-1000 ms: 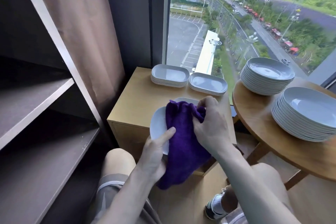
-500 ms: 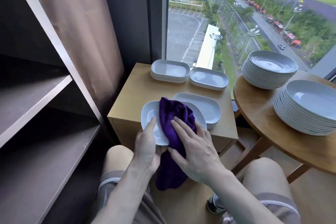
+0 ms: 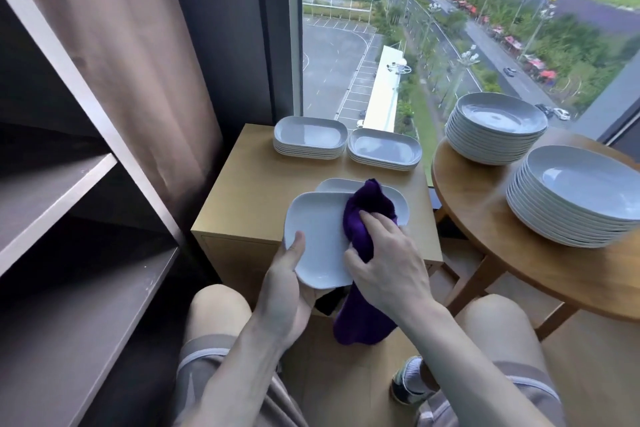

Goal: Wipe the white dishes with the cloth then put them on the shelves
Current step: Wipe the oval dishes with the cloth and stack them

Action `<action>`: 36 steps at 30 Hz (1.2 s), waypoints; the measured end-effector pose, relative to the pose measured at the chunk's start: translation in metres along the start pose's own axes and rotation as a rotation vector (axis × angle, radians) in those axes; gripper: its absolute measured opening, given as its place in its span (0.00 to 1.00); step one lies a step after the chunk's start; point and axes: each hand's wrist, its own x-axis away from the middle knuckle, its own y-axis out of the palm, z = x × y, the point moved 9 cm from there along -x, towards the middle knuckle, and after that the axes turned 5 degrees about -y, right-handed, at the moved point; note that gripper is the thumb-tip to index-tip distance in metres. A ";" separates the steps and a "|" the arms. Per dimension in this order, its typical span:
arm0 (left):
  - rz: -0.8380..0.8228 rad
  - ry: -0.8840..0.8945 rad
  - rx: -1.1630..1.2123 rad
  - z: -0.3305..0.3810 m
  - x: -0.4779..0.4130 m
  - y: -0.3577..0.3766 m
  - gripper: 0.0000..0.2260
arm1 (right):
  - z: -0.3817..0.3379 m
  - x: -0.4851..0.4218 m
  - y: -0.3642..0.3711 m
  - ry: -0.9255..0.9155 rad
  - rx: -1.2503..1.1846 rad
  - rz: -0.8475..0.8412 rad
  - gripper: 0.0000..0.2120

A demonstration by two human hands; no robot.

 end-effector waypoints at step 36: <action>0.184 -0.028 0.086 -0.014 0.001 -0.024 0.25 | -0.087 0.011 0.035 -0.325 0.027 -0.252 0.22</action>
